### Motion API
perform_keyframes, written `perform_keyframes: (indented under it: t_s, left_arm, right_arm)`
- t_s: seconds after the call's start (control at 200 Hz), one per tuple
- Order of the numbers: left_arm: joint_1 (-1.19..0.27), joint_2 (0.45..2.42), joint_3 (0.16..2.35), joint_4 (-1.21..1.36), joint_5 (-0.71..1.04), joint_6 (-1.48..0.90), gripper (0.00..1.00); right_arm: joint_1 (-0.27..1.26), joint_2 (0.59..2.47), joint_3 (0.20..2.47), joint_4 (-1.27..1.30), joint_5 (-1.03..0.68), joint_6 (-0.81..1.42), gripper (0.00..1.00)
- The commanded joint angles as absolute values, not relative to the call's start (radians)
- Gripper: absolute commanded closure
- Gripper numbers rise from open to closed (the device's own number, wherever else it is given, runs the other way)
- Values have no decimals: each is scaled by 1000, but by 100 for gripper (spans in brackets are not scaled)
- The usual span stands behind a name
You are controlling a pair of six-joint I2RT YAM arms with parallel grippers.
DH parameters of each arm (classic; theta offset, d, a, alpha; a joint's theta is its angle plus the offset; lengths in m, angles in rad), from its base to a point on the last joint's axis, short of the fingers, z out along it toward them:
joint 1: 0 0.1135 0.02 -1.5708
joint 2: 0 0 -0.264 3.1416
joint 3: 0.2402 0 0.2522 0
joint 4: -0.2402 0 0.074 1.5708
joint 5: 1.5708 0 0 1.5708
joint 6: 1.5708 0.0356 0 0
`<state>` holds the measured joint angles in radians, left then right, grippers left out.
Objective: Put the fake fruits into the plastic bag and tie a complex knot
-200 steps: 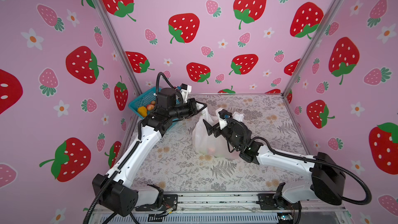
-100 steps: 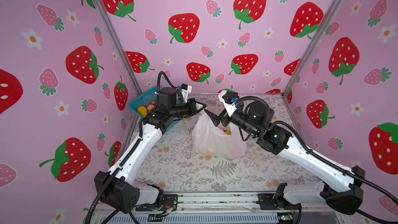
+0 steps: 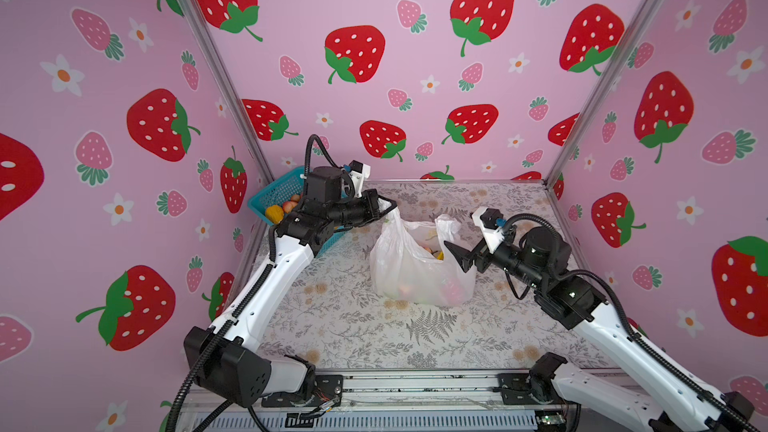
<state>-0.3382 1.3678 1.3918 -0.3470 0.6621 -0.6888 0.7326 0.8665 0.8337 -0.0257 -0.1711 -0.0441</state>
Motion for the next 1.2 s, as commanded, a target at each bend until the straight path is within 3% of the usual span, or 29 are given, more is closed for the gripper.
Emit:
perform_keyframes:
  t_s: [0.0,0.08,0.105,0.255,0.345,0.445,0.605,0.83,1.091,1.196]
  left_arm:
    - [-336,1367,1442,-365,655,-663,99]
    - [-337,1366,1446,-369,655,-655,96]
    - [-336,1367,1447,-371,655,-651,89]
    - [-336,1338,1462,-399,601,-573,58]
    - [-336,1278,1463,-412,490,-495,46]
    - [-362,1201,1470,-395,396,-339,40]
    - [-541,1134,1462,-318,308,-37,25]
    - [-661,1359,1679,-511,512,255,23]
    - [-688,1583,1841,-611,648,342,19]
    - [-699,1637,1853,-579,677,324,24]
  right_arm:
    - [711,808,762,101,-218,-20,0]
    - [694,833,719,168,-247,-17,1]
    - [691,847,710,189,-249,-15,5]
    - [670,900,672,309,-254,5,54]
    - [652,904,650,370,-292,35,73]
    - [643,905,631,409,-346,68,77]
    - [613,898,598,456,-401,104,86]
    - [570,888,567,508,-467,141,89]
    - [544,870,546,520,-493,151,91]
    - [540,867,544,515,-492,149,92]
